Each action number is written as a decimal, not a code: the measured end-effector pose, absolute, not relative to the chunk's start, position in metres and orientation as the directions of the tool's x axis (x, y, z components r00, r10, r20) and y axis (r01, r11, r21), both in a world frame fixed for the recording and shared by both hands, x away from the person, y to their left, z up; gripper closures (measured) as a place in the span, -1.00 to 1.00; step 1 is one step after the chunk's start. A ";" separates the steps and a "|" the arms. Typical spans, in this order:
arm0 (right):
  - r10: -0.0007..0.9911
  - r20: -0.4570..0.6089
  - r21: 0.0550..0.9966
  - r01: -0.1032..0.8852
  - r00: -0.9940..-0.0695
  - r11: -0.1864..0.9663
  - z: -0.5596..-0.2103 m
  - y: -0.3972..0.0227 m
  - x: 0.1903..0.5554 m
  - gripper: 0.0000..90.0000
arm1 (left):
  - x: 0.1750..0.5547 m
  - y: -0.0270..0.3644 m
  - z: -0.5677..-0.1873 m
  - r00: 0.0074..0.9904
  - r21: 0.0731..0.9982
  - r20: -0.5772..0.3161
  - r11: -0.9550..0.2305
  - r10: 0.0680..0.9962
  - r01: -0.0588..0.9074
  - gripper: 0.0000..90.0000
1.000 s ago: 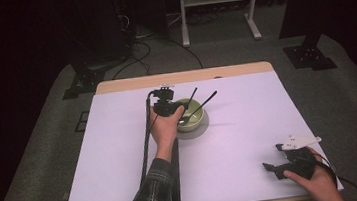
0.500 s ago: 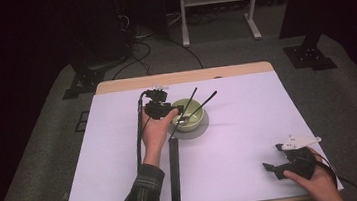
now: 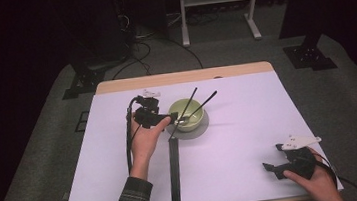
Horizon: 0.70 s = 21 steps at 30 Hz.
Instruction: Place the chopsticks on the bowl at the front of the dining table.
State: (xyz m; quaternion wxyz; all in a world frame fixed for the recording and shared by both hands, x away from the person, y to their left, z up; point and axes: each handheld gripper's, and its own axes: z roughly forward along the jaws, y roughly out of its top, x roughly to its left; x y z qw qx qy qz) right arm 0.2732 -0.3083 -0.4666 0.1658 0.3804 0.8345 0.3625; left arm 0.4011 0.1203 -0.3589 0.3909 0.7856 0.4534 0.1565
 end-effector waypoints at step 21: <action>0.755 -0.001 0.731 0.514 -0.656 0.448 -0.467 -0.308 0.273 -0.73 | 0.365 0.169 -0.370 0.501 0.752 -0.079 -0.278 0.862 0.597 -0.94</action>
